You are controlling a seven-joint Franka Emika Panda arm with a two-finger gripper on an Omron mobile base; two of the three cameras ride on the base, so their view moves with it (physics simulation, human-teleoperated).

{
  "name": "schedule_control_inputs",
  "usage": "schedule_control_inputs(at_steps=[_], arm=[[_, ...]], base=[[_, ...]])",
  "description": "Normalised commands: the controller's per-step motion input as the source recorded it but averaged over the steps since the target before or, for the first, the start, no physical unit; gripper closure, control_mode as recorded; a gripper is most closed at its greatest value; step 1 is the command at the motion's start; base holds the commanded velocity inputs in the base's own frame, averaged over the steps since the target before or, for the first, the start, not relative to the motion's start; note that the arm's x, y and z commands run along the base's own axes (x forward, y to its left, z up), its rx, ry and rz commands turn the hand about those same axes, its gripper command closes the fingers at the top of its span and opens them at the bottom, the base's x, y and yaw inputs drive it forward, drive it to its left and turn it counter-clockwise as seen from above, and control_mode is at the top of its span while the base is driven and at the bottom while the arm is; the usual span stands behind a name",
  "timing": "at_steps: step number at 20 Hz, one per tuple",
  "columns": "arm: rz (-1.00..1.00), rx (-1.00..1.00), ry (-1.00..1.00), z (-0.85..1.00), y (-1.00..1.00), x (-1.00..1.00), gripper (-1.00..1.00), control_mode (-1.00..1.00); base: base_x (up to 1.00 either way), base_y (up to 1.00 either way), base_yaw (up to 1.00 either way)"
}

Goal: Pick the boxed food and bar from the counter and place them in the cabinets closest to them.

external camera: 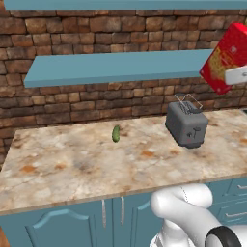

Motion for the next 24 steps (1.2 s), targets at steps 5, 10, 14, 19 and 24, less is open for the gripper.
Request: schedule_control_inputs(at_steps=[5,10,14,19,24], arm=[[0.0,-0.08,0.0,-0.13,0.0,0.09,1.0,-1.0],[0.0,-0.08,0.01,-0.06,0.03,0.34,1.0,-1.0],[0.0,-0.09,0.05,-0.02,0.06,0.46,1.0,-1.0],[0.0,-0.06,0.07,0.0,0.01,0.44,1.0,-1.0],[-0.02,-0.03,0.04,0.0,0.0,0.39,1.0,-1.0]], base=[[0.0,0.0,0.0],[0.0,0.0,0.0],[0.0,0.0,0.0],[0.0,0.0,0.0],[0.0,0.0,0.0]])
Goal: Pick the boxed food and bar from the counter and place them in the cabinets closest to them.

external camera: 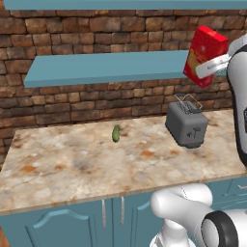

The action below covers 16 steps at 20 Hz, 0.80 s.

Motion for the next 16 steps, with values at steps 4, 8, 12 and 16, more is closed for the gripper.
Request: schedule_control_inputs(at_steps=[4,8,12,16], arm=[[-0.06,0.0,0.02,0.0,0.0,0.29,1.0,-1.0],[-0.11,0.0,0.0,0.0,-0.02,0.17,1.0,-1.0],[-0.13,0.03,0.0,0.0,-0.07,0.05,1.0,-1.0],[-0.09,0.03,0.0,0.0,-0.04,0.0,1.0,-1.0]], base=[[0.0,0.0,0.0],[0.0,0.0,0.0],[0.0,0.0,0.0],[0.0,0.0,0.0]])
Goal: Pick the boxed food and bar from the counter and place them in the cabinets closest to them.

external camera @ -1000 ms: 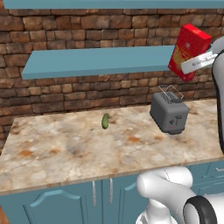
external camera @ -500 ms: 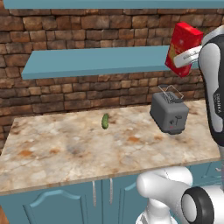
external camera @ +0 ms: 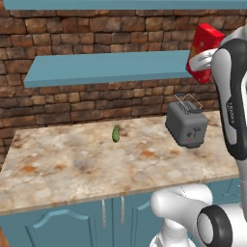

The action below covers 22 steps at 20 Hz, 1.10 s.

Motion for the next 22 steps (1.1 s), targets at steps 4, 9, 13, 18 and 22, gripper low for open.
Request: schedule_control_inputs(at_steps=[4,9,13,18,22], arm=[[-0.04,0.02,-0.01,0.01,-0.03,0.0,1.0,-1.0],[0.0,0.0,0.0,-0.03,0.0,0.0,1.0,-1.0],[0.0,0.0,0.0,0.0,0.0,0.11,1.0,-1.0],[0.0,0.0,0.02,0.0,0.0,0.28,1.0,-1.0],[0.0,0.0,0.04,-0.01,0.0,0.34,1.0,-1.0]], base=[[0.0,0.0,0.0],[0.0,0.0,0.0],[0.0,0.0,0.0],[0.0,0.0,0.0],[0.0,0.0,0.0]])
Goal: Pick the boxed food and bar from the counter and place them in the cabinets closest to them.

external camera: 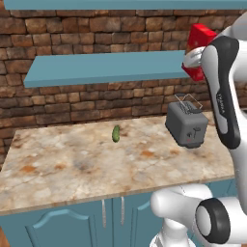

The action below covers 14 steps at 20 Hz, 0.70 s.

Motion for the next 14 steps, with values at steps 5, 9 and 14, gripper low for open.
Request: schedule_control_inputs(at_steps=[5,9,14], arm=[[0.0,0.0,0.03,-0.08,0.0,0.31,1.0,-1.0],[0.0,0.0,0.0,-0.11,0.0,0.25,1.0,-1.0],[-0.01,0.0,0.0,-0.05,0.0,0.26,1.0,-1.0]], base=[[0.0,0.0,0.0],[0.0,0.0,0.0],[0.0,0.0,0.0]])
